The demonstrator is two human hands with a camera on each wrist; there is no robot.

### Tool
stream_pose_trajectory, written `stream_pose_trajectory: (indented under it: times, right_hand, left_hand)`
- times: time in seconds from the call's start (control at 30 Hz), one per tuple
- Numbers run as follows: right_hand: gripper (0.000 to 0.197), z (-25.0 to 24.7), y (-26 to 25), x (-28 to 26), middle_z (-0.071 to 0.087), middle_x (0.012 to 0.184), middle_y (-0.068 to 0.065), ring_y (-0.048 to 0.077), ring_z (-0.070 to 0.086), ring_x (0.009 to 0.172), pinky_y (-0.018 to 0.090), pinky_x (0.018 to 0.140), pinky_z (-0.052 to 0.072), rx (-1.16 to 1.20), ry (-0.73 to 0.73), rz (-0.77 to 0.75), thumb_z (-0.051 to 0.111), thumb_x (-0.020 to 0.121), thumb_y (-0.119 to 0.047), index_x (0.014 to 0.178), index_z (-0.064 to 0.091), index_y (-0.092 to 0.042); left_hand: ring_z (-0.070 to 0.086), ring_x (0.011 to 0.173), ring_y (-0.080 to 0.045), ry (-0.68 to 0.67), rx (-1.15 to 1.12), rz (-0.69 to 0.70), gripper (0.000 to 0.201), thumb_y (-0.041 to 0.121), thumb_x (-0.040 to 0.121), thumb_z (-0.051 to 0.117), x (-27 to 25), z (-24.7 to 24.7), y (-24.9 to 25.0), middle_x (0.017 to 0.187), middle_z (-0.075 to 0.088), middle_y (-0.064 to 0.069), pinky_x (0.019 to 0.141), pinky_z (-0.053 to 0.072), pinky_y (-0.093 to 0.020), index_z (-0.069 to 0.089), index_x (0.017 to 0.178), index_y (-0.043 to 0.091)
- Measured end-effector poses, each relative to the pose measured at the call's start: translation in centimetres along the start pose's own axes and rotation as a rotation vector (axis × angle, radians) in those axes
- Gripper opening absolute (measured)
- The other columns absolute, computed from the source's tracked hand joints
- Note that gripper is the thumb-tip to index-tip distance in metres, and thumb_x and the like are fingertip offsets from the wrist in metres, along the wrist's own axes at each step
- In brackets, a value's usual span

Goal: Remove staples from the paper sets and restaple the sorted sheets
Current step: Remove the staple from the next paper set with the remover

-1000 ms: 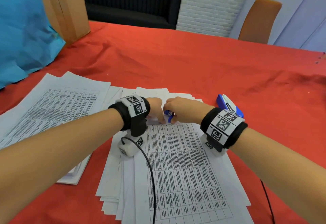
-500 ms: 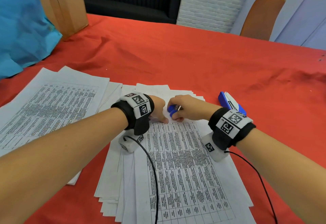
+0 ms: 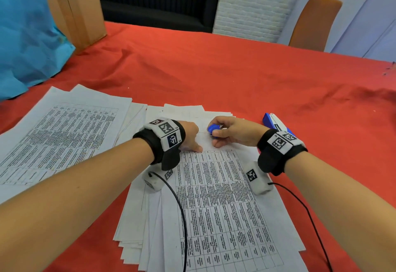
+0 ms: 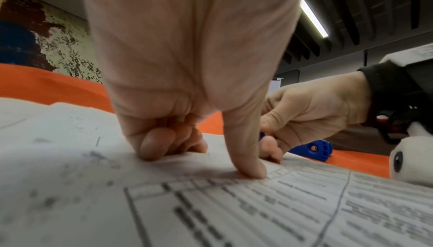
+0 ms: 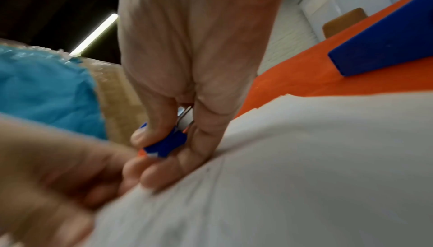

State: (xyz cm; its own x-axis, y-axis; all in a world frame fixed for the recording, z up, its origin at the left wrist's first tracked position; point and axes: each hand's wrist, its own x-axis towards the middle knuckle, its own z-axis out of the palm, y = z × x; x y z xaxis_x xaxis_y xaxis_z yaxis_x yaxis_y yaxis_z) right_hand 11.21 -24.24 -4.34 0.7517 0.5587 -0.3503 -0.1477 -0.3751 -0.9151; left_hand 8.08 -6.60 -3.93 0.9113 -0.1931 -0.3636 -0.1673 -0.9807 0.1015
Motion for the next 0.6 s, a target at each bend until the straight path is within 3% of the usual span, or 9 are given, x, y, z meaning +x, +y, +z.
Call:
stream_pose_trajectory:
  times: [0.13, 0.2, 0.23, 0.27, 0.33, 0.37, 0.43, 0.53, 0.6]
  right_hand:
    - [0.012, -0.5, 1.0, -0.5, 0.059, 0.085, 0.014, 0.017, 0.069, 0.074, 0.033, 0.082, 0.058, 0.256, 0.063, -0.008, 0.047, 0.097, -0.001, 0.106, 0.052, -0.006]
    - [0.012, -0.2, 0.7, -0.8, 0.058, 0.087, 0.011, 0.018, 0.066, 0.075, 0.037, 0.086, 0.057, 0.211, 0.052, -0.042, 0.048, 0.097, -0.002, 0.108, 0.052, -0.006]
    - [0.013, 0.0, 0.3, -1.1, 0.057, 0.089, 0.009, 0.018, 0.064, 0.075, 0.039, 0.086, 0.057, 0.188, 0.048, -0.072, 0.049, 0.097, -0.003, 0.109, 0.052, -0.007]
    - [0.014, 0.2, -0.2, -1.4, 0.056, 0.091, 0.008, 0.018, 0.061, 0.075, 0.040, 0.087, 0.056, 0.184, 0.052, -0.111, 0.049, 0.097, -0.004, 0.110, 0.052, -0.007]
    - [0.016, 0.4, -1.4, -2.1, 0.053, 0.094, 0.009, 0.016, 0.057, 0.074, 0.039, 0.089, 0.055, 0.171, 0.075, -0.204, 0.050, 0.097, -0.004, 0.112, 0.052, -0.006]
    - [0.016, 0.7, -2.0, -2.4, 0.052, 0.094, 0.010, 0.016, 0.056, 0.074, 0.039, 0.089, 0.055, 0.115, 0.088, -0.247, 0.051, 0.096, -0.004, 0.112, 0.052, -0.005]
    - [0.016, 1.5, -3.1, -2.9, 0.053, 0.093, 0.008, 0.016, 0.057, 0.072, 0.036, 0.084, 0.057, -0.109, 0.118, -0.302, 0.055, 0.095, -0.005, 0.111, 0.054, -0.005]
    - [0.020, 2.8, -4.1, -2.9, 0.060, 0.096, 0.007, 0.015, 0.059, 0.073, 0.035, 0.079, 0.056, -0.611, 0.219, -0.357, 0.061, 0.090, -0.006, 0.110, 0.056, -0.006]
    - [0.026, 3.2, -4.3, -2.7, 0.059, 0.107, 0.008, 0.016, 0.055, 0.087, 0.031, 0.084, 0.047, -0.898, 0.257, -0.375, 0.064, 0.088, -0.010, 0.113, 0.057, -0.007]
  left_hand:
    - [0.058, 0.107, -0.024, -0.029, -0.033, -0.006, 0.060, 0.052, 0.087, 0.057, -0.3, 0.0, -0.1, 0.119, 0.060, -0.006, 0.089, 0.045, -0.033, 0.051, 0.124, 0.005]
    - [0.056, 0.080, -0.021, -0.043, -0.184, -0.012, 0.042, 0.053, 0.088, 0.055, -0.3, -0.1, -0.8, 0.087, 0.060, -0.003, 0.074, 0.044, -0.029, 0.059, 0.097, 0.012]
    - [0.049, 0.066, -0.019, -0.034, -0.358, -0.022, 0.040, 0.054, 0.090, 0.051, -0.3, -0.2, -1.2, 0.072, 0.054, -0.002, 0.065, 0.039, -0.027, 0.057, 0.084, 0.015]
    - [0.042, 0.058, -0.017, -0.024, -0.652, -0.050, 0.042, 0.053, 0.092, 0.046, -0.3, -0.3, -1.5, 0.065, 0.047, -0.001, 0.059, 0.035, -0.027, 0.055, 0.080, 0.014]
    - [0.035, 0.056, -0.014, -0.050, -1.380, -0.152, 0.048, 0.050, 0.097, 0.037, -0.2, -0.3, -1.8, 0.067, 0.041, -0.004, 0.055, 0.030, -0.023, 0.053, 0.089, 0.006]
    - [0.037, 0.058, -0.014, -0.108, -1.653, -0.181, 0.049, 0.048, 0.099, 0.034, -0.4, -0.3, -1.6, 0.070, 0.042, -0.006, 0.054, 0.032, -0.022, 0.052, 0.092, 0.003]
    - [0.044, 0.062, -0.016, -0.256, -1.976, -0.177, 0.051, 0.044, 0.101, 0.029, -0.7, -0.2, -0.7, 0.076, 0.047, -0.010, 0.056, 0.042, -0.023, 0.052, 0.094, -0.001]
    - [0.047, 0.063, -0.019, -0.278, -2.151, -0.146, 0.038, 0.021, 0.103, 0.025, -0.9, -0.5, 1.2, 0.075, 0.053, -0.015, 0.059, 0.043, -0.021, 0.051, 0.089, -0.004]
    - [0.041, 0.057, -0.018, -0.246, -2.185, -0.141, 0.034, 0.005, 0.099, 0.022, -0.6, -0.7, 2.0, 0.062, 0.054, -0.014, 0.054, 0.035, -0.019, 0.049, 0.080, 0.000]
